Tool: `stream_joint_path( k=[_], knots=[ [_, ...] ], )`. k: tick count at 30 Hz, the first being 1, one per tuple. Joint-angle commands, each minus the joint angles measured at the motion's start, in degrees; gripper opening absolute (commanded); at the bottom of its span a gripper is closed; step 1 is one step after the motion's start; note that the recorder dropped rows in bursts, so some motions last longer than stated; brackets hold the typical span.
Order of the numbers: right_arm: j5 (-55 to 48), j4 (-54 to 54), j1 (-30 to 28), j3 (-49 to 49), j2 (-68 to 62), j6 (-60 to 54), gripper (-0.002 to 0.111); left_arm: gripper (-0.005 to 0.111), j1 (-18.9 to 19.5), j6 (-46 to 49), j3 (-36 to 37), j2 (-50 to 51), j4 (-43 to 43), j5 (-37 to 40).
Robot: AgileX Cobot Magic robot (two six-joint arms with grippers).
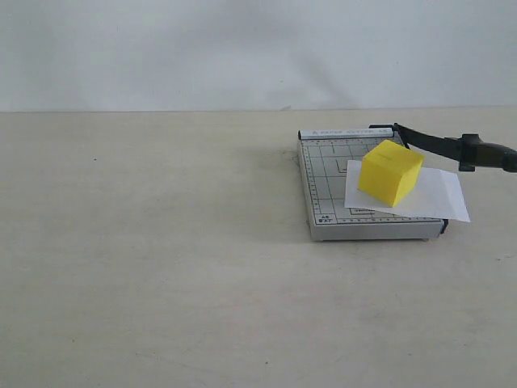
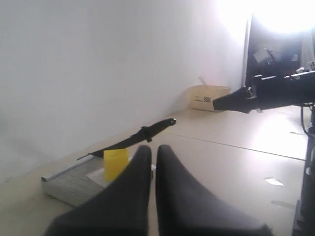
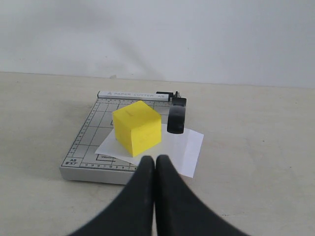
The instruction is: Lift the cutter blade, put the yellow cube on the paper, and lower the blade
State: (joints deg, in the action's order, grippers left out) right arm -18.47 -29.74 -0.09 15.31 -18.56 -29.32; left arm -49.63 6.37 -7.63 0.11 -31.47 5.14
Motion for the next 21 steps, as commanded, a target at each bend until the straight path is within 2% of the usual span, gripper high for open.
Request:
stream_joint_path(
  k=[1,9,21],
  knots=[
    [0.17,0.04,-0.26,-0.23,0.23,-0.19,0.0,0.004,-0.3,-5.6,5.01,-0.11,-0.51,-3.66],
    [0.17,0.04,-0.26,-0.23,0.23,-0.19,0.0,0.004,-0.3,-8.53,7.63,-0.11,-0.41,-5.14],
    [0.17,0.04,-0.26,-0.23,0.23,-0.19,0.0,0.004,-0.3,-8.36,7.63,-0.11,-1.34,-2.07]
  ],
)
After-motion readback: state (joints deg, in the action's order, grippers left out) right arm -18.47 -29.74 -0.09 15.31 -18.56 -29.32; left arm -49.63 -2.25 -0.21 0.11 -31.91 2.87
